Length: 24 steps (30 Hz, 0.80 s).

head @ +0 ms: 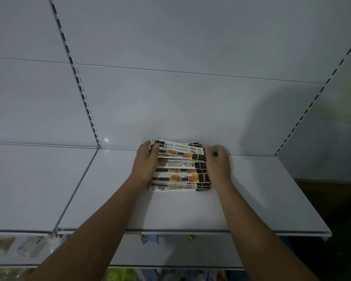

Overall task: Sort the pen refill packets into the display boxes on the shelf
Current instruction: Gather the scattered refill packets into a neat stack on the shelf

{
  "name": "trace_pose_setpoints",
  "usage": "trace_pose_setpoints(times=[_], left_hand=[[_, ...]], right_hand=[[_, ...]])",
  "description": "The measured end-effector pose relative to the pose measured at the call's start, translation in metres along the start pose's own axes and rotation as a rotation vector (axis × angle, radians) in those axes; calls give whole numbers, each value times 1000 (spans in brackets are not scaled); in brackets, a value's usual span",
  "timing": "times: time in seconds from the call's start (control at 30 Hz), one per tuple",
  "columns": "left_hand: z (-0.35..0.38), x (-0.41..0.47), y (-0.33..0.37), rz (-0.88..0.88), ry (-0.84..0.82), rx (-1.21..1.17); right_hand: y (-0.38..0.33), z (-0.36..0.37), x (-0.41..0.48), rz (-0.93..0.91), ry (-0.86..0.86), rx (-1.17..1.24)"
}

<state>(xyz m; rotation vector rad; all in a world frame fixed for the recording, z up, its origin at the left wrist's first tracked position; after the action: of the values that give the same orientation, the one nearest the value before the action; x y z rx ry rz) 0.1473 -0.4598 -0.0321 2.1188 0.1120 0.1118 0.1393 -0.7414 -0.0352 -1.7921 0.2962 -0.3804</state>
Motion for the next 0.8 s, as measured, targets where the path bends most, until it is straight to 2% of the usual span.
trace_pose_setpoints(times=[0.2,0.37,0.53,0.67,0.8], left_hand=[[24,3,15,59,-36,147],[17,0,18,48,28,68],[17,2,12,25,-12,42],[21,1,19,59,5,85],[18,0,15,17,1,18]], right_hand=[[-7,14,-5,18,-8,-34],[-6,14,-9,26,-52,30],[12,-4,7,78,-1,38],[-2,26,-12,73,-140,-24],[-18,24,-17,30,-137,57]])
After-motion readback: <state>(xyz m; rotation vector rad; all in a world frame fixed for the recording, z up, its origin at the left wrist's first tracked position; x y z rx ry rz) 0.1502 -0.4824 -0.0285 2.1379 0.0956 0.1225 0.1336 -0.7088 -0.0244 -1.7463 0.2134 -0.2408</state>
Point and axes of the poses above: each hand's wrist, its own x-axis towards the middle knuckle, its own z-axis out of the palm, y = z × x, the point moved 10 cm from there along x, towards the middle knuckle, and after that the axes turned 14 degrees about x, right-handed, at the moved point
